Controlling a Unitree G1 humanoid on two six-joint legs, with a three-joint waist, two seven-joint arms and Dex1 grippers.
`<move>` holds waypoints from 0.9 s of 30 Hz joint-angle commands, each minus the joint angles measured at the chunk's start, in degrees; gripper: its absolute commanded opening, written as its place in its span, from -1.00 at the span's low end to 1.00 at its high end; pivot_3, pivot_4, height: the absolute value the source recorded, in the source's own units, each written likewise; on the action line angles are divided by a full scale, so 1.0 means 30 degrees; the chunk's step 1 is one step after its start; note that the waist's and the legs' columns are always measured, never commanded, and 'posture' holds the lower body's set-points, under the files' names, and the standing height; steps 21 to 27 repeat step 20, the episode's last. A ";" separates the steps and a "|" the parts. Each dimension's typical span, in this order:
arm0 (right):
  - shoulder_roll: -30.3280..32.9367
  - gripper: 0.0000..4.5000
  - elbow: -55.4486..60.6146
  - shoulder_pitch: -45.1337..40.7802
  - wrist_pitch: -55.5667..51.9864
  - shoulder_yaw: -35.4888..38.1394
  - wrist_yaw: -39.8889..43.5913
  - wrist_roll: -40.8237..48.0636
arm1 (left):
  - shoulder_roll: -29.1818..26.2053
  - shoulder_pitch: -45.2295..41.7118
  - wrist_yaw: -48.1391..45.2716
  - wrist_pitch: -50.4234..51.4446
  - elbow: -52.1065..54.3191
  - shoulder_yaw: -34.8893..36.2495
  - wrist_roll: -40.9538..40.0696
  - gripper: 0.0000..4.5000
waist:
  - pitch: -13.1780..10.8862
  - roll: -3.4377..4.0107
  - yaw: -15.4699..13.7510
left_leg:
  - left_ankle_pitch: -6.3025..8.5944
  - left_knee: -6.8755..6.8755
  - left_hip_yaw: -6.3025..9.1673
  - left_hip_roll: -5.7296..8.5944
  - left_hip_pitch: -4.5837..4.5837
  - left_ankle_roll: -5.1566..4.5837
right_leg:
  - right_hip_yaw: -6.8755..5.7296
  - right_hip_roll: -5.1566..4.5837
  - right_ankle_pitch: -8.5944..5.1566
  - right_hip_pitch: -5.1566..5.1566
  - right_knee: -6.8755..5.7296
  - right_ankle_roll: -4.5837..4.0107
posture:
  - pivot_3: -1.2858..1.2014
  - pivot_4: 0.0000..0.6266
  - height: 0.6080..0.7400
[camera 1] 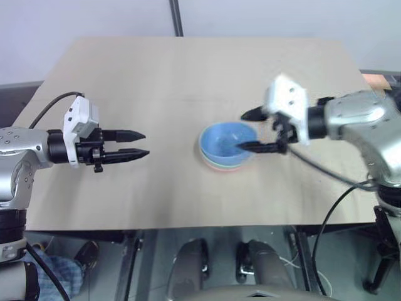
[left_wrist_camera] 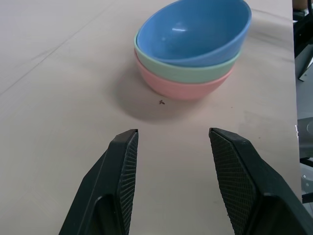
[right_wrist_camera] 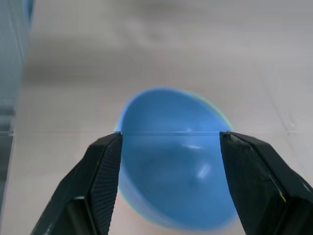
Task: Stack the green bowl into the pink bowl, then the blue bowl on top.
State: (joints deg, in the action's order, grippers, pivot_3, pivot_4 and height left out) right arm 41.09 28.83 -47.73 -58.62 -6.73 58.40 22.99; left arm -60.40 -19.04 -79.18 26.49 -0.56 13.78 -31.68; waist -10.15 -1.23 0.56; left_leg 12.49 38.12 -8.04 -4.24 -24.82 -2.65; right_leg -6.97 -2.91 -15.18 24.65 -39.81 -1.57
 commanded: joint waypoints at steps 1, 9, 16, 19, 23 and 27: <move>0.1193 0.54 0.0607 0.2681 0.0305 0.4271 0.0423 0.1910 | 0.0115 0.0471 0.0511 -0.0567 0.0289 0.1133 -0.0112 0.08 | 0.0006 -0.0010 -0.0042 | 0.0000 -0.0007 0.0000 0.0000 -0.0002 0.0000 | -0.0001 0.0000 0.0000 0.0001 0.0006 0.0000 | 0.03 -0.52 1.00; 0.3224 0.54 -0.0434 1.0902 0.4234 1.0444 0.3282 0.3494 | 0.0641 0.1771 0.1468 -0.0428 0.0911 0.1997 -0.0450 0.08 | 0.0003 -0.0004 -0.0047 | 0.0006 -0.0020 0.0014 -0.0005 0.0015 -0.0009 | -0.0006 0.0003 -0.0003 -0.0016 0.0013 0.0003 | 0.03 -0.52 1.00; 0.3621 0.54 -0.1699 1.4000 0.6450 1.1868 0.4410 0.4145 | 0.1211 0.1751 0.1804 -0.0456 0.1223 0.1630 -0.0463 0.08 | 0.0003 -0.0002 0.0008 | 0.0047 -0.0005 0.0009 -0.0015 0.0042 -0.0082 | 0.0007 0.0009 -0.0002 -0.0027 -0.0002 0.0006 | 0.03 -0.52 1.00; 0.3836 0.54 -0.1896 1.4607 0.7048 1.1818 0.4503 0.4179 | 0.1317 0.1722 0.1753 -0.0751 0.1243 0.1594 -0.0398 0.08 | 0.0002 -0.0001 0.0005 | 0.0047 0.0000 0.0009 -0.0015 0.0040 -0.0083 | 0.0009 0.0009 -0.0002 -0.0026 -0.0007 0.0006 | 0.03 -0.52 1.00; 0.3911 0.54 -0.1891 1.4758 0.7162 1.1797 0.4529 0.4240 | 0.1337 0.1727 0.1764 -0.0780 0.1265 0.1594 -0.0408 0.08 | 0.0002 -0.0001 0.0005 | 0.0047 -0.0001 0.0009 -0.0015 0.0038 -0.0084 | 0.0009 0.0008 -0.0002 -0.0025 -0.0005 0.0006 | 0.03 -0.52 1.00; 0.3911 0.54 -0.1891 1.4758 0.7162 1.1797 0.4529 0.4240 | 0.1337 0.1727 0.1764 -0.0780 0.1265 0.1594 -0.0408 0.08 | 0.0002 -0.0001 0.0005 | 0.0047 -0.0001 0.0009 -0.0015 0.0038 -0.0084 | 0.0009 0.0008 -0.0002 -0.0025 -0.0005 0.0006 | 0.03 -0.52 1.00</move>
